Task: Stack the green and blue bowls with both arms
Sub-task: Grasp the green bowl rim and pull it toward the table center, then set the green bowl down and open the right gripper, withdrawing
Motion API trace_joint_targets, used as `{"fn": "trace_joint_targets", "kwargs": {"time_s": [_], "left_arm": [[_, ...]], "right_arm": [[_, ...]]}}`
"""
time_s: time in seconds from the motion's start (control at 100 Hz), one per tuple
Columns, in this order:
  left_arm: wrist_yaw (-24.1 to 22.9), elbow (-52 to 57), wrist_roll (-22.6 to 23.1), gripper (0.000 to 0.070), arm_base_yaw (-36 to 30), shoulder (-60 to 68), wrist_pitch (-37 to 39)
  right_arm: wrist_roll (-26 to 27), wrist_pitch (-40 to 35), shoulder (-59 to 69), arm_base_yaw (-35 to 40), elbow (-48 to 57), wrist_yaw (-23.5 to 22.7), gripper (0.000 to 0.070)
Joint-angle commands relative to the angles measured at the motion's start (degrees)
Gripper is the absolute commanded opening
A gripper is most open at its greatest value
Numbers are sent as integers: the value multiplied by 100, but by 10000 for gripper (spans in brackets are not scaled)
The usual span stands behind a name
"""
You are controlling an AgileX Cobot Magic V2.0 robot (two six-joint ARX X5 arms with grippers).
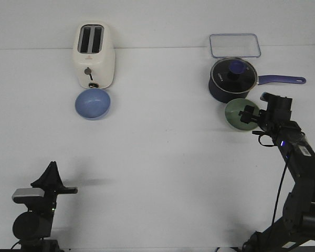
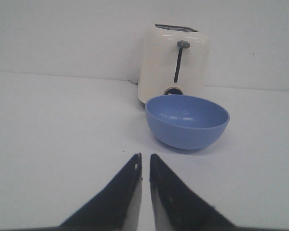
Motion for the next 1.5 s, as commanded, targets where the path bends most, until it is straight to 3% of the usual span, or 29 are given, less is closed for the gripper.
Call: {"fn": "trace_joint_targets", "kwargs": {"time_s": [0.0, 0.06, 0.11, 0.29, 0.75, 1.0, 1.14, 1.38, 1.49], "left_arm": [[7, -109, -13, 15, 11, -11, 59], [7, -111, -15, 15, 11, -11, 59], [7, -111, -15, 15, 11, -11, 59], [7, -111, -13, 15, 11, -11, 59], [7, -109, -13, 15, 11, -11, 59], [7, -109, -15, 15, 11, -11, 59], [7, -109, -15, 15, 11, -11, 63], [7, -105, -28, 15, 11, -11, 63], [7, -105, -282, 15, 11, -11, 61]], "right_arm": [[-142, 33, 188, -15, 186, -42, 232], [-210, 35, 243, -31, 212, -122, 74], [-221, 33, 245, -42, 212, -155, 0], [-223, -181, 131, -79, 313, -214, 0], [-352, -1502, -2079, 203, 254, -1379, 0], [-330, -1808, -3276, 1386, -494, -1458, 0], [-59, -1764, -3565, 2308, -1143, -1421, 0], [459, -1082, -3432, 3740, -2120, -1010, 0], [566, -883, -3226, 4199, -2352, -664, 0]]}}
